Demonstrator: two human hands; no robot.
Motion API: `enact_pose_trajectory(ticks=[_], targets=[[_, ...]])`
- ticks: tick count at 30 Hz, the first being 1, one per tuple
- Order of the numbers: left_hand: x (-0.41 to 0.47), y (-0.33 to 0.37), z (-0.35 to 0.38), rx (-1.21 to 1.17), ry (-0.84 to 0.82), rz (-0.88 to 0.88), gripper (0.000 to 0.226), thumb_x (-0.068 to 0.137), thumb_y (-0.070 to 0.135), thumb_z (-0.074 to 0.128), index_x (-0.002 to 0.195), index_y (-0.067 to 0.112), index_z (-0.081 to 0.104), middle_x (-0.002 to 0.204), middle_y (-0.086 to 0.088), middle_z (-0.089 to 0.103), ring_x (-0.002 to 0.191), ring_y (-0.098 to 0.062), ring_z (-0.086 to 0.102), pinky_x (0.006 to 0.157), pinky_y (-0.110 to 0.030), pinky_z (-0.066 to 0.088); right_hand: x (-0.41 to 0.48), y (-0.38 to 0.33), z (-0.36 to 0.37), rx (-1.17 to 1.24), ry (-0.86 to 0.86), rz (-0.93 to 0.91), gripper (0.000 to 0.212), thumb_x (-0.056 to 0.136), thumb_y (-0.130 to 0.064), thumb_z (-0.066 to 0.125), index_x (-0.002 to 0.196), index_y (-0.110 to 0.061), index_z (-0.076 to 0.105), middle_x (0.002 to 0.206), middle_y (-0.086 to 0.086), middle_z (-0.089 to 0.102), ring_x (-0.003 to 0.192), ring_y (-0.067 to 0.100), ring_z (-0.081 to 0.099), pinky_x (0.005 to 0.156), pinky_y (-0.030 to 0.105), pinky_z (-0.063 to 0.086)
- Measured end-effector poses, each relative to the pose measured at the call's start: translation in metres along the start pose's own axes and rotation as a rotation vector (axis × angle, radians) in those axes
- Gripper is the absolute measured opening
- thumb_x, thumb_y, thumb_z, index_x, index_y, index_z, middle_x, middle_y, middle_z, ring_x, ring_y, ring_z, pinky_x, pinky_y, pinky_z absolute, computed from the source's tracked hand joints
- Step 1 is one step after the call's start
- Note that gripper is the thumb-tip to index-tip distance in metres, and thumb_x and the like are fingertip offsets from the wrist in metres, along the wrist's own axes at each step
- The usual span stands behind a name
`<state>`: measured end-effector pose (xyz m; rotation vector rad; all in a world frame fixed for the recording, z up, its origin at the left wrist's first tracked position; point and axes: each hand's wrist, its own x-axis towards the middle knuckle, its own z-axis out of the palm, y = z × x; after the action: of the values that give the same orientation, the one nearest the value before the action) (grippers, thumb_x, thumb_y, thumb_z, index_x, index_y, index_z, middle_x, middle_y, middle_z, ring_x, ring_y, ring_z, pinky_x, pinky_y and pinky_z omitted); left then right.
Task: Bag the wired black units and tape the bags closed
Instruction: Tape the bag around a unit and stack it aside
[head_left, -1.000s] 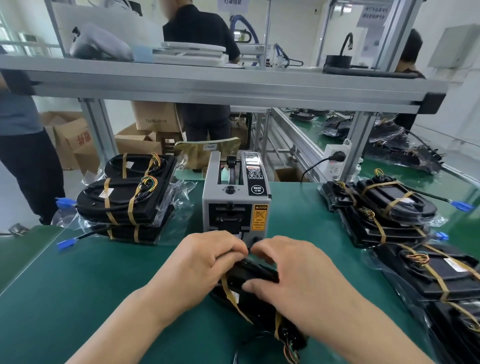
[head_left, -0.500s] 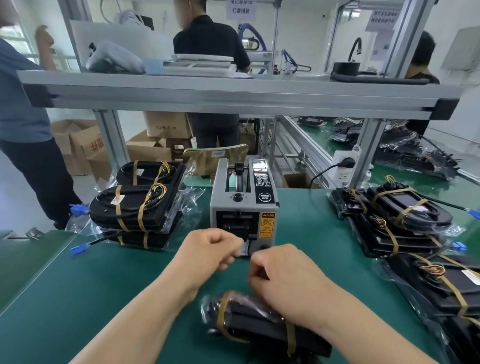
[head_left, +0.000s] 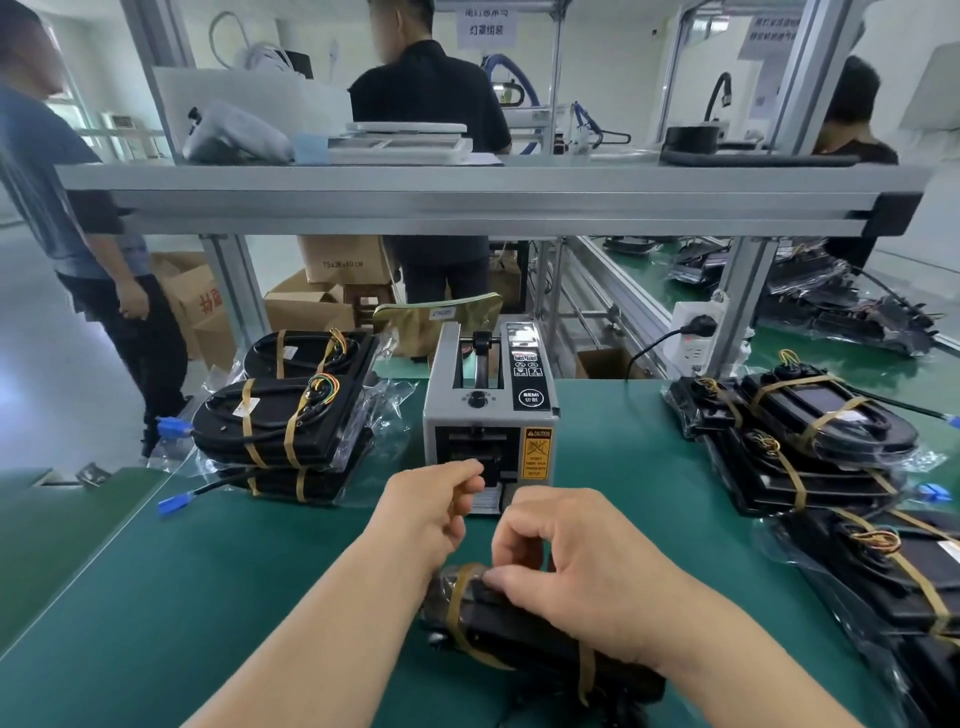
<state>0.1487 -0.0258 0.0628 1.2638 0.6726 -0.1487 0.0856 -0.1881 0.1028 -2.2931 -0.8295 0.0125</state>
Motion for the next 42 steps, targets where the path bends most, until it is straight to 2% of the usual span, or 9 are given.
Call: enact_pose_trajectory(ticks=[7,12,17,21,28,31,35,40,42], targets=[[0.006,0.012,0.011,-0.193,-0.054,-0.204,0.019,0.092,0.025,0.066,0.076,0.016,0.064,0.052,0.01,0.055,0.035,-0.001,0.047,0.05,-0.017,0.032,-0.003,0.008,-0.002,-0.101,0.036,0.058,0.022,0.086,-0.035,0.066,0.07,-0.029,0.053,0.08,-0.011,0.056,0.075,0.006,0.053,0.073,0.027,0.048],[0.006,0.011,0.021,-0.304,0.026,-0.223,0.016,0.089,0.012,0.064,0.073,0.014,0.062,0.053,0.007,0.057,0.042,-0.003,0.049,0.034,-0.013,0.036,-0.001,0.008,-0.001,-0.096,0.012,0.068,0.022,0.087,-0.038,0.063,0.072,-0.028,0.052,0.081,-0.011,0.054,0.076,0.006,0.052,0.072,0.028,0.048],[0.013,0.006,0.03,-0.326,0.144,-0.131,0.011,0.081,0.007,0.061,0.089,0.014,0.058,0.055,0.003,0.053,0.044,-0.007,0.043,0.035,-0.015,0.034,-0.003,0.006,-0.002,-0.081,0.008,0.054,0.021,0.088,-0.039,0.065,0.075,-0.026,0.055,0.078,-0.012,0.051,0.073,0.005,0.048,0.071,0.027,0.044],[0.001,0.005,0.02,-0.261,0.098,-0.039,0.011,0.084,0.013,0.064,0.076,0.017,0.057,0.049,0.008,0.05,0.044,-0.005,0.043,0.042,-0.02,0.034,-0.002,0.005,-0.002,-0.062,0.005,0.075,0.024,0.089,-0.038,0.065,0.071,-0.03,0.051,0.077,-0.013,0.051,0.073,0.004,0.049,0.072,0.027,0.046],[-0.074,-0.014,-0.022,0.055,-0.039,0.458,0.024,0.08,0.018,0.072,0.057,0.019,0.065,0.056,0.002,0.053,0.047,-0.008,0.043,0.049,-0.022,0.038,0.007,0.013,-0.005,0.029,0.012,0.215,0.023,0.088,-0.034,0.065,0.07,-0.025,0.056,0.073,-0.009,0.058,0.069,0.007,0.054,0.066,0.027,0.049],[-0.096,-0.036,-0.034,0.13,-0.098,0.457,0.021,0.076,0.027,0.073,0.058,0.019,0.066,0.058,-0.002,0.05,0.051,-0.012,0.039,0.053,-0.023,0.036,0.009,0.016,-0.003,0.089,-0.008,0.276,0.02,0.085,-0.034,0.066,0.071,-0.022,0.06,0.065,-0.011,0.059,0.058,0.0,0.051,0.056,0.018,0.044],[-0.098,-0.053,-0.034,0.134,-0.097,0.414,0.034,0.082,0.023,0.072,0.049,0.021,0.06,0.054,-0.002,0.039,0.053,-0.013,0.03,0.056,-0.028,0.027,0.01,0.018,-0.002,0.108,-0.016,0.305,0.02,0.088,-0.035,0.065,0.073,-0.022,0.062,0.063,-0.013,0.059,0.053,-0.004,0.049,0.051,0.01,0.039],[-0.097,-0.058,-0.027,0.093,-0.033,0.454,0.027,0.082,0.018,0.073,0.055,0.019,0.07,0.046,0.013,0.051,0.041,0.0,0.041,0.056,-0.026,0.031,0.009,0.014,-0.001,0.144,-0.01,0.309,0.019,0.09,-0.031,0.065,0.075,-0.019,0.062,0.058,-0.012,0.057,0.046,-0.005,0.046,0.047,0.008,0.037],[-0.096,-0.06,-0.025,0.077,-0.002,0.455,0.021,0.082,0.019,0.074,0.061,0.019,0.073,0.052,0.01,0.062,0.042,0.002,0.044,0.059,-0.025,0.034,0.008,0.012,0.0,0.121,-0.009,0.309,0.018,0.09,-0.031,0.063,0.077,-0.019,0.062,0.063,-0.012,0.058,0.051,-0.004,0.049,0.05,0.009,0.036]])
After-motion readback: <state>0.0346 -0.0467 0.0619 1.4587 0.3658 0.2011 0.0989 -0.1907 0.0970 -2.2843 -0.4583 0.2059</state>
